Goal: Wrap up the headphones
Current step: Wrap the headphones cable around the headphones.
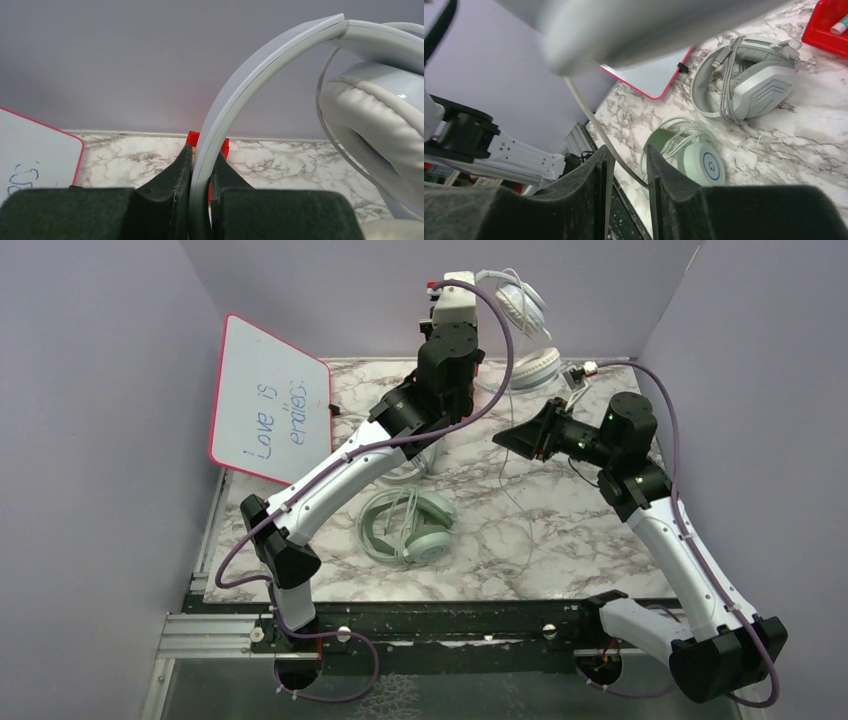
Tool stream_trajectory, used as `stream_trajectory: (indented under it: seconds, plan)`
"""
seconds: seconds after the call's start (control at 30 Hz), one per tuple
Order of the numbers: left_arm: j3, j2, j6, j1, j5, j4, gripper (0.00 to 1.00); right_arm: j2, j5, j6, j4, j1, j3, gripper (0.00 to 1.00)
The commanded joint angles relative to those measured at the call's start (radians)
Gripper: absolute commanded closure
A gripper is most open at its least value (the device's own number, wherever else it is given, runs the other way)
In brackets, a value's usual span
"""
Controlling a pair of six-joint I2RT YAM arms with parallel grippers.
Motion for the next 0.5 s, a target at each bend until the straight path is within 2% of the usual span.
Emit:
stream_trajectory:
  seconds: [0.0,0.2,0.33,0.47]
  plan:
    - [0.064,-0.045,-0.054,0.0,0.041,-0.002,1.0,-0.01,-0.038,-0.023,0.157,0.005,-0.049,0.62]
    - [0.082,-0.077,-0.084,-0.001,0.085,-0.041,1.0,-0.004,-0.09,-0.013,0.35,0.005,-0.173,0.53]
    - [0.088,-0.097,-0.105,0.0,0.131,-0.065,1.0,-0.022,-0.074,-0.016,0.432,0.005,-0.291,0.41]
    - [0.101,-0.107,-0.112,0.0,0.15,-0.095,1.0,-0.035,-0.116,-0.012,0.551,0.005,-0.397,0.38]
